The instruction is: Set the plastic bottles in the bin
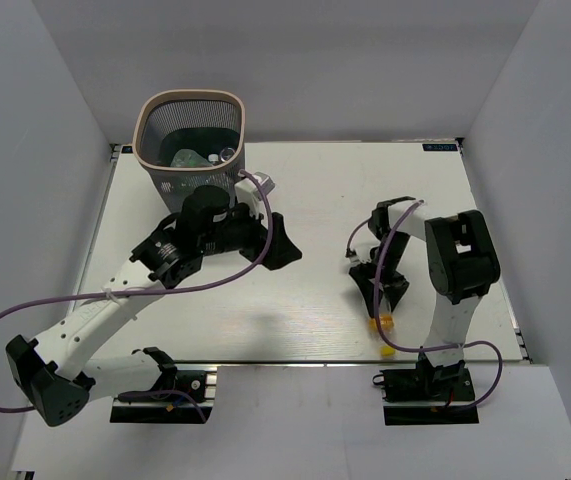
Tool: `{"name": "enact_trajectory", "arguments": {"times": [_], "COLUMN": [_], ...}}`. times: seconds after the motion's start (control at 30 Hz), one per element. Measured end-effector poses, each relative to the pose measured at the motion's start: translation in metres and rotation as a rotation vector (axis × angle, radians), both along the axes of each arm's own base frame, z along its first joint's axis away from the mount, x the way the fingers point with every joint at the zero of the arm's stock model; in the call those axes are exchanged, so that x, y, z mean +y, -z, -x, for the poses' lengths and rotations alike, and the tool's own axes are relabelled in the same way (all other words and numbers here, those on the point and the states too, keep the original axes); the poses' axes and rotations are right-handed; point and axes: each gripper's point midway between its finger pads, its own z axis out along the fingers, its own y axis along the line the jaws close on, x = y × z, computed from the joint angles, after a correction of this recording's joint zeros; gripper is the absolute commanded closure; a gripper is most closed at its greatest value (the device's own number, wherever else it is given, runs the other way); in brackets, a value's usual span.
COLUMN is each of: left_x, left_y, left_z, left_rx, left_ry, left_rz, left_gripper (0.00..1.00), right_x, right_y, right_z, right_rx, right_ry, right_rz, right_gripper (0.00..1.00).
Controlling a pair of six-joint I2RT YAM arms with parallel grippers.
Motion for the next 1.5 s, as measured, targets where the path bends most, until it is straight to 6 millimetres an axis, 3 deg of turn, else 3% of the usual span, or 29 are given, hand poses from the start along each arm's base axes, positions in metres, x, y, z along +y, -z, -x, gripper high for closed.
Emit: {"name": "enact_trajectory", "arguments": {"times": [0.03, 0.13, 0.27, 0.37, 0.47, 0.63, 0.8, 0.97, 1.2, 1.3, 1.4, 1.5], "left_x": [-0.001, -0.002, -0.003, -0.001, 0.001, 0.005, 0.009, 0.014, 0.017, 0.015, 0.014, 0.015], "left_y": [0.0, 0.001, 0.003, 0.014, 0.027, 0.051, 0.081, 0.113, 0.14, 0.143, 0.144, 0.147], "left_z": [0.001, 0.002, 0.005, 0.01, 0.016, 0.028, 0.038, 0.049, 0.06, 0.062, 0.062, 0.061], "left_rx": [0.001, 0.002, 0.007, 0.032, 0.062, 0.117, 0.181, 0.245, 0.305, 0.314, 0.316, 0.321], "left_ry": [0.0, -0.003, -0.002, -0.006, -0.008, -0.012, -0.016, -0.023, -0.028, -0.029, -0.035, -0.048], "left_rz": [-0.001, -0.003, -0.007, -0.022, -0.036, -0.06, -0.097, -0.143, -0.172, -0.173, -0.167, -0.168], "left_gripper": [0.0, 0.0, 0.0, 0.0, 0.0, 0.0, 0.0, 0.0, 0.0, 0.0, 0.0, 0.0], "right_x": [0.002, 0.012, 0.029, 0.041, 0.057, 0.083, 0.108, 0.135, 0.202, 0.23, 0.259, 0.291], "right_y": [-0.001, -0.009, -0.031, -0.057, -0.099, -0.19, -0.269, -0.332, -0.45, -0.485, -0.496, -0.483], "right_z": [-0.002, -0.02, -0.065, -0.107, -0.155, -0.232, -0.289, -0.295, -0.291, -0.282, -0.271, -0.267], "right_rx": [0.001, -0.04, -0.188, -0.341, -0.536, -0.921, -1.291, -1.549, -1.797, -1.846, -1.831, -1.769], "right_ry": [-0.002, 0.001, -0.013, -0.036, -0.054, -0.072, -0.028, 0.037, 0.082, 0.091, 0.091, 0.083], "right_rz": [-0.012, -0.057, -0.133, -0.189, -0.259, -0.379, -0.512, -0.689, -1.055, -1.208, -1.333, -1.41], "right_gripper": [0.99, 1.0, 1.0, 1.0, 1.0, 1.0, 1.0, 1.0, 1.0, 1.0, 1.0, 1.0]}}
